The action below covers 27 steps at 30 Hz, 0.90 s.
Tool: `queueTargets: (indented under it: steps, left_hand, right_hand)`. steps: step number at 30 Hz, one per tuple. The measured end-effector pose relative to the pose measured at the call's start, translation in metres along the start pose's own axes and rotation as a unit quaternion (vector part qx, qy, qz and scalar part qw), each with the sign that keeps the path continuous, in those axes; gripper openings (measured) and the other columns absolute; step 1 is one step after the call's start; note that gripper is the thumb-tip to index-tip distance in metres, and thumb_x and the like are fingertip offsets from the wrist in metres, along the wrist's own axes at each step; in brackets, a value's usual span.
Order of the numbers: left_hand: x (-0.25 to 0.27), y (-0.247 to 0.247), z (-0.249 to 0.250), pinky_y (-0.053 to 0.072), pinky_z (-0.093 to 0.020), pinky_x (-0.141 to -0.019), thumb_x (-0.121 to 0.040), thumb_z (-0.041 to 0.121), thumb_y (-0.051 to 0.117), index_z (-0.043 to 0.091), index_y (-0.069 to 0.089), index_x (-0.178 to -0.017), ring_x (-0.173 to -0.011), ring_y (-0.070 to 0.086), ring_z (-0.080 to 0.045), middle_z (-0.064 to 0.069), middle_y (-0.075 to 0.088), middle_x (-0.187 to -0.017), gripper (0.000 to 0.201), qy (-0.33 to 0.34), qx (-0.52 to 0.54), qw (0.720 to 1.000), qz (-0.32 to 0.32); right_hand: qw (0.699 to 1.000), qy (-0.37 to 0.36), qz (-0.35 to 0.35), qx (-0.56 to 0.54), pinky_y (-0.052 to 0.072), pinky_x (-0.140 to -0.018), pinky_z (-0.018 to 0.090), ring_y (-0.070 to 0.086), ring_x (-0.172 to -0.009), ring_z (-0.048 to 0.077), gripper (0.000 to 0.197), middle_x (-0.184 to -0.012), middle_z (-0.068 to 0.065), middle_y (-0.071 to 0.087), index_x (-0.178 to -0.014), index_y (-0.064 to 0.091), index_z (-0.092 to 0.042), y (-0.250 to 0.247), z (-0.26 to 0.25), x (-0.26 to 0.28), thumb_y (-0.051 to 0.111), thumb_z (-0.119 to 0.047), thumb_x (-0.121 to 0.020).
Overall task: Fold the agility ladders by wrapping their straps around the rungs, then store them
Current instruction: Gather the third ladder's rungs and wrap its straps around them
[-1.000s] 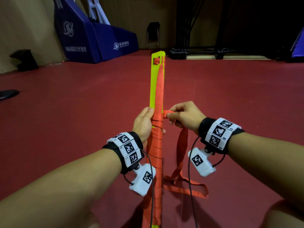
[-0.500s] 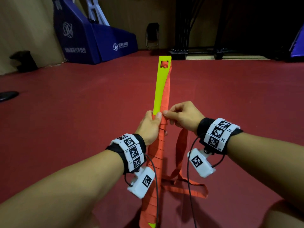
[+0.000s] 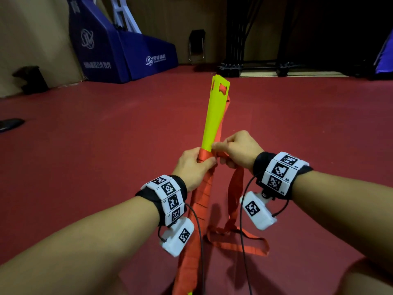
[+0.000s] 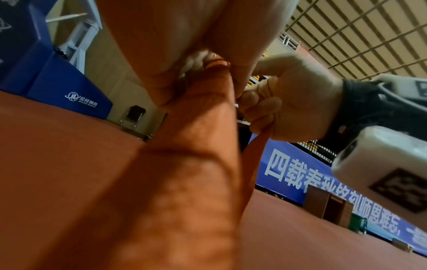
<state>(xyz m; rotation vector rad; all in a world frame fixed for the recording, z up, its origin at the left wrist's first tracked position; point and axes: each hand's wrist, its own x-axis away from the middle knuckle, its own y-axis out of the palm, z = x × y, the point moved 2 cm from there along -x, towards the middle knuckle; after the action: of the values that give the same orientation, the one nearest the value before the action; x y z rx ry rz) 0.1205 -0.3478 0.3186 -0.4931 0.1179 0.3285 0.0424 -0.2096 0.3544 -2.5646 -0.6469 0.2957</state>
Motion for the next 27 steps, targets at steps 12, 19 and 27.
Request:
queueTargets:
  steps: [12, 19, 27]
  left_hand:
    - [-0.006, 0.008, -0.002, 0.050, -0.031, -0.086, -0.095, 0.038, 0.055, 0.050, 0.058, -0.123, -0.096, 0.067, -0.014, 0.007, 0.073, -0.105, 0.030, 0.011, 0.055, 0.996, -0.063]
    - [-0.006, 0.005, -0.014, 0.052, -0.032, -0.070, -0.081, 0.038, 0.063, 0.025, 0.060, -0.120, -0.077, 0.062, -0.011, -0.004, 0.070, -0.096, 0.041, -0.009, 0.090, 0.992, -0.086]
    - [-0.006, 0.001, -0.017, 0.058, -0.044, -0.084, -0.072, 0.047, 0.076, 0.033, 0.057, -0.104, -0.089, 0.070, -0.026, -0.006, 0.074, -0.101, 0.040, -0.012, 0.049, 0.997, -0.062]
  right_hand:
    - [0.993, -0.014, 0.021, 0.112, 0.041, -0.058, 0.030, 0.058, -0.058, 0.019, 0.052, -0.054, -0.001, 0.062, -0.055, 0.062, -0.015, -0.002, -0.001, -0.003, 0.062, -0.053, -0.091]
    - [0.986, -0.074, -0.062, 0.138, 0.039, -0.056, 0.027, 0.048, -0.044, 0.009, 0.044, -0.052, -0.002, 0.059, -0.062, 0.064, -0.014, -0.006, 0.004, -0.006, 0.063, -0.045, -0.094]
    - [0.969, -0.092, -0.072, 0.217, 0.032, -0.044, 0.011, 0.051, -0.041, -0.005, 0.039, -0.040, -0.019, 0.054, -0.062, 0.064, -0.020, -0.008, -0.001, -0.005, 0.063, -0.040, -0.095]
